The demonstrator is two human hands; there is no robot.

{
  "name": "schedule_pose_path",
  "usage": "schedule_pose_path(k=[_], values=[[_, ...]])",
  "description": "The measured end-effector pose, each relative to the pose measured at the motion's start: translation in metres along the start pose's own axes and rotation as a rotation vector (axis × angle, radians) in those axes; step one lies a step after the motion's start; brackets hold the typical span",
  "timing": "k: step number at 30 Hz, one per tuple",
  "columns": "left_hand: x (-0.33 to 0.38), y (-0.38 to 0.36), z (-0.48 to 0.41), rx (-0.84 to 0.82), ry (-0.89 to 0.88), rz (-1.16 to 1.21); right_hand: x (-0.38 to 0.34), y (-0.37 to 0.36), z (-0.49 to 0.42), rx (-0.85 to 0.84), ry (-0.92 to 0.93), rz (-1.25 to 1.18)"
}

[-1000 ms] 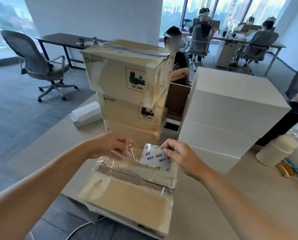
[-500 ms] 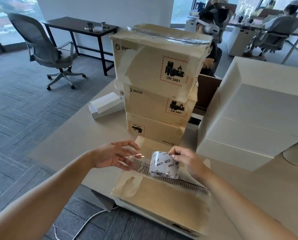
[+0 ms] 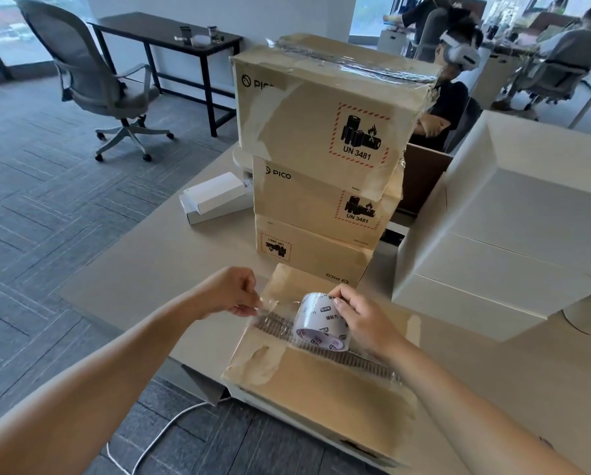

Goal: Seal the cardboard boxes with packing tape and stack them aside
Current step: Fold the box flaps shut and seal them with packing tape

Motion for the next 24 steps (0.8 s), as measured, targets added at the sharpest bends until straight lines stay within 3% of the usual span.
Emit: schedule_pose_path(k=[4,7,16,24], values=[[-0.005,0.013,0.002,0.092,0.039,0.136,-0.009,-0.005,0.003,-0.052,0.061,-0.031],[-0.013,0.021,0.003,0.144,0.125,0.302,-0.009,-0.013,0.006,-0.093,0.118,0.109],[-0.039,0.039,0.005,0.197,0.268,0.54,-0.02,-0.024,0.006,0.092,0.203,0.032],[-0.048,0.052,0.0,0.326,0.193,0.468,-0.029,-0.025,-0.005,0.062,0.251,0.189]])
Point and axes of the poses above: each hand's wrist, its own z-axis away from the middle knuckle, its own y-axis out of the back of the hand, x = y × z, the point moved 9 cm from there along -z, towards the middle knuckle, and after that the axes turned 15 degrees about z, right-handed, at the moved point
